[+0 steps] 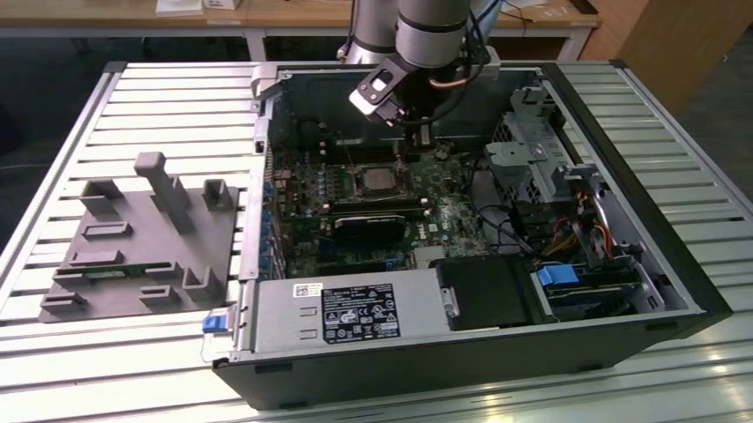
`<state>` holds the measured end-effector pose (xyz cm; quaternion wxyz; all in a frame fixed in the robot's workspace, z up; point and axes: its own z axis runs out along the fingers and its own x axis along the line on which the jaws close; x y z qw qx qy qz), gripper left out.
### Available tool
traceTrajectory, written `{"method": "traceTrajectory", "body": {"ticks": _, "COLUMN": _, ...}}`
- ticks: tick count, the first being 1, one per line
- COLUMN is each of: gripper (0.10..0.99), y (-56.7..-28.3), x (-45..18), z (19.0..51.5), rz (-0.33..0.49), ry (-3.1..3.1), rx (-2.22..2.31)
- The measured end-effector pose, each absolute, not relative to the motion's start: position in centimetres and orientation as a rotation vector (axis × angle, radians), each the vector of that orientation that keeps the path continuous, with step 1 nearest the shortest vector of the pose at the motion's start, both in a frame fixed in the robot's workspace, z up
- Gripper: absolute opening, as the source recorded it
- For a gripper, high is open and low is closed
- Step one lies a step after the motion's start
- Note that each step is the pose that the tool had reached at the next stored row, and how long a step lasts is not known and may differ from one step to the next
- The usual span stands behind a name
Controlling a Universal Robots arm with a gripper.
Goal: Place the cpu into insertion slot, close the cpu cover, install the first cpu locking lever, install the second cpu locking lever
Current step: 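Close the cpu cover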
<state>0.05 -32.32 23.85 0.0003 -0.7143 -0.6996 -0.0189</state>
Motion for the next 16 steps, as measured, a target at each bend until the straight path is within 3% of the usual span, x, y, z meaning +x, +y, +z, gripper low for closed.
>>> {"method": "traceTrajectory", "body": {"ticks": 16, "gripper": 0.106, "y": -32.3, "x": -2.0, "z": 23.5, "rz": -0.060, "ry": -2.198, "rx": -2.244}}
